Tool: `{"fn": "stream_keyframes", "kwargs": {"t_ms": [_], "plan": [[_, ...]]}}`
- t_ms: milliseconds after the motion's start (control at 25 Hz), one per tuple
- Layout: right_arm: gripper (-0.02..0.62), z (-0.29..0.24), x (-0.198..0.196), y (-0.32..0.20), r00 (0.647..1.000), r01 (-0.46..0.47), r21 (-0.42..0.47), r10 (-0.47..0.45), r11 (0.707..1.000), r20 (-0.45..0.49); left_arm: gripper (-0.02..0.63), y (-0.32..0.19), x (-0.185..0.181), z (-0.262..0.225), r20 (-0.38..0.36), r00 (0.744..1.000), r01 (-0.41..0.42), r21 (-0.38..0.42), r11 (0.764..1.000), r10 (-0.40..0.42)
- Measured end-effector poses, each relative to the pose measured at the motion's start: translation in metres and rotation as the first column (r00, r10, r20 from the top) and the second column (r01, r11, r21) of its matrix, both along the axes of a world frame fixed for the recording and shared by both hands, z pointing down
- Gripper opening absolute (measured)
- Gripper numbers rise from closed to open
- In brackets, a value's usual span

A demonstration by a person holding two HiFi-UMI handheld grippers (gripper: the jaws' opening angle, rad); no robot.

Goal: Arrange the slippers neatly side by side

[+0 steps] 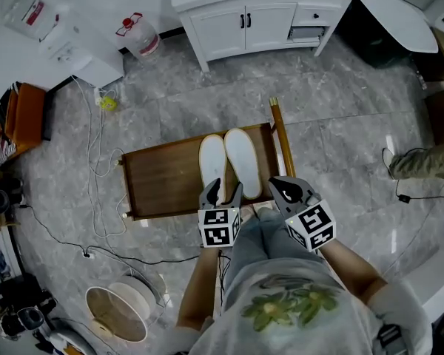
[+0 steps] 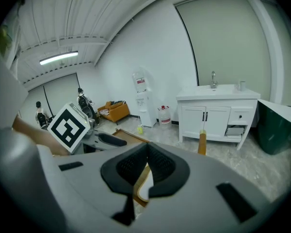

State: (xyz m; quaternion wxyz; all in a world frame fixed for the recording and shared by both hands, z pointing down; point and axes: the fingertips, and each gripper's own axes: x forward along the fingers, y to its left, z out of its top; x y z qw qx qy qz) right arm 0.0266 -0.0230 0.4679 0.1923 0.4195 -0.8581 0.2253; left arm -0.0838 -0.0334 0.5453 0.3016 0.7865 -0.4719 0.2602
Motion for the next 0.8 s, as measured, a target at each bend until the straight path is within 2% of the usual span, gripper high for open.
{"fn": "stream_keyframes", "kwargs": {"t_ms": [200, 320, 400, 600, 800], "plan": [[0.006, -0.018, -0.003, 0.007, 1.0, 0.002, 0.041, -0.002, 0.999, 0.007, 0.22, 0.004, -0.007, -0.043, 0.005, 1.0, 0.03, 0.129, 0.991, -0.031], [0.006, -0.026, -0.007, 0.014, 1.0, 0.007, 0.063, -0.008, 0.998, 0.013, 0.182, 0.009, -0.012, -0.065, 0.011, 0.999, 0.043, 0.191, 0.981, -0.046], [0.006, -0.033, -0.009, 0.02, 1.0, 0.01, 0.076, -0.011, 0.997, 0.017, 0.13, 0.016, -0.014, -0.078, 0.011, 0.999, 0.045, 0.225, 0.973, -0.048], [0.006, -0.047, -0.018, 0.031, 0.999, 0.029, 0.098, -0.033, 0.995, 0.036, 0.033, 0.028, -0.017, -0.1, 0.019, 0.999, 0.044, 0.257, 0.965, -0.051], [0.006, -0.058, -0.02, 0.037, 0.998, 0.031, 0.125, -0.038, 0.992, 0.052, 0.017, 0.037, -0.014, -0.109, -0.012, 0.999, 0.04, 0.249, 0.968, -0.038]]}}
